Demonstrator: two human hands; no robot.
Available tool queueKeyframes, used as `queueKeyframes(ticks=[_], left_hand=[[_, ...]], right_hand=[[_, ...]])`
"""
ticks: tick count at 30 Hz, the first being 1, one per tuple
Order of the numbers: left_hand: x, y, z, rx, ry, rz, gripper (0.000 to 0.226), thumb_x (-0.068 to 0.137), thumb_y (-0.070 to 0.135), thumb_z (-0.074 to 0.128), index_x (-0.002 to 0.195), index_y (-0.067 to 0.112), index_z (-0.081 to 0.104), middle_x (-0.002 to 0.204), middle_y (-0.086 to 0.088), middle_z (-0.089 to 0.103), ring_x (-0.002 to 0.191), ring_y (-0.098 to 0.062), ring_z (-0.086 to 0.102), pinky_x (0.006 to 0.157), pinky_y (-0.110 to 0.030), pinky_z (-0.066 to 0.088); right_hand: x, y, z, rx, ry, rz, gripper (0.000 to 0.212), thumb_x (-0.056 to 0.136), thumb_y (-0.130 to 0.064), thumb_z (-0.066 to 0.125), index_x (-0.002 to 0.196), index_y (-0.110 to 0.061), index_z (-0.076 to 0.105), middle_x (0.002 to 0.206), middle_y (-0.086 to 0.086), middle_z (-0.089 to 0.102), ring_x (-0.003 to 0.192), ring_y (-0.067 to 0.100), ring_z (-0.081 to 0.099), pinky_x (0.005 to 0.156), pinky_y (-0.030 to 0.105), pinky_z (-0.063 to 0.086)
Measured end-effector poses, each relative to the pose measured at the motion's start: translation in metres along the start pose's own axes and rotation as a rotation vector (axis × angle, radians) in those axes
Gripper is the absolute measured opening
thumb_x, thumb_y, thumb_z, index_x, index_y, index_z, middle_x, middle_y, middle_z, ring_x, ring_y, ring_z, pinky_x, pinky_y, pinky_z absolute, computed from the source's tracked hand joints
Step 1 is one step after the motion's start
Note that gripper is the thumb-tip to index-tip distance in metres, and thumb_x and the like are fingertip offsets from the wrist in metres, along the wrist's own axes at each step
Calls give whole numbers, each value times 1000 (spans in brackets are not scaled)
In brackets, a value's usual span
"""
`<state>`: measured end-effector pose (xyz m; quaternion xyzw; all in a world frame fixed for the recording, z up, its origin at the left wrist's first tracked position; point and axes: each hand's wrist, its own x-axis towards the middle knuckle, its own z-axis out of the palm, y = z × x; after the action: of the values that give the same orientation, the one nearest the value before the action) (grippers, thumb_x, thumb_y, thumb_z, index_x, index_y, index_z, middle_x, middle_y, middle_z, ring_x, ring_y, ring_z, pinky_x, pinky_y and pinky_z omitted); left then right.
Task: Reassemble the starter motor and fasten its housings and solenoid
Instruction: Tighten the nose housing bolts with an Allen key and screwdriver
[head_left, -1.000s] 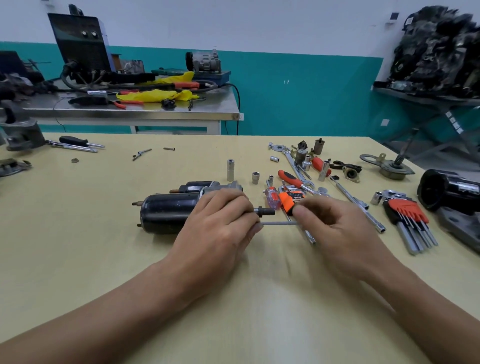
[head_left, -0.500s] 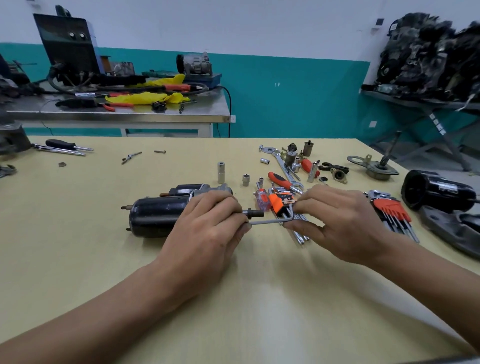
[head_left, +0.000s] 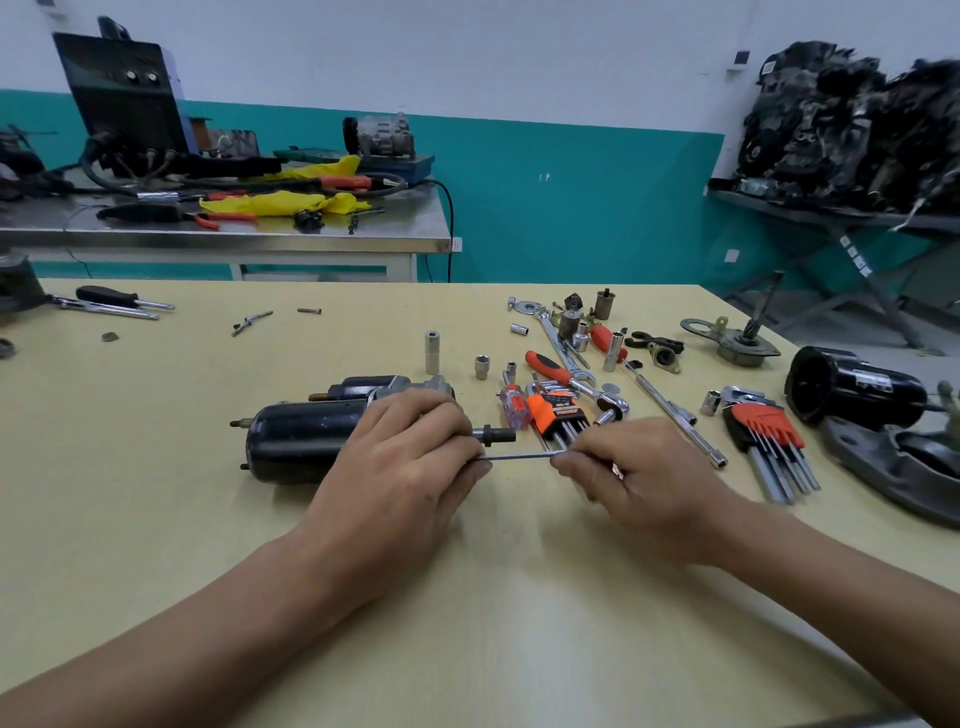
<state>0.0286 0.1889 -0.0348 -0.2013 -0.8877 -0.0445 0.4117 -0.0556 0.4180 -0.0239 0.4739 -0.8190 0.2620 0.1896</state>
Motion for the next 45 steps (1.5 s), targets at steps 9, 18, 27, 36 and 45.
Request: queueKeyframes(ticks=[9,18,27,36,45], left_hand=[[1,3,-2,-46,0,-3,27,97,23,57,86,5,75,90,-5,66,98,-26,57,85,-38,50],[1,3,-4,-39,-24,1,29,97,24,56,88,5,76,91,-4,67,99,-26,57,86,-37,50],[2,4,-4,-40,-21,-19,24,95,21,61,85,4,75,89,-5,66,98,-28,58,83,-41,51],[1,3,-5,-52,-24,-21,24,96,20,60,85,3,74,89,-5,66,98,-28,59,83,-41,51],[1,4,-3,-48,-25,-25,29,97,23,57,86,4,75,90,-5,66,100,-27,56,84,-42,51]], right_hand=[[7,-32,-14,889,-296,823,48,99,-40,54,60,-15,66,51,5,56,43,16,48,39,22,37],[-1,0,-23,-345,-60,-444,34,93,-37,67,107,-8,74,88,3,72,75,21,68,54,33,54],[17,-20,-7,537,-141,473,42,100,-38,52,66,-16,63,49,-3,56,43,6,48,47,16,38],[16,-19,-9,478,-151,581,39,91,-62,53,77,-29,70,61,-7,61,51,5,53,47,22,41],[2,7,-18,-308,-58,-247,35,96,-38,56,97,-9,75,80,-1,70,69,19,63,56,31,50]])
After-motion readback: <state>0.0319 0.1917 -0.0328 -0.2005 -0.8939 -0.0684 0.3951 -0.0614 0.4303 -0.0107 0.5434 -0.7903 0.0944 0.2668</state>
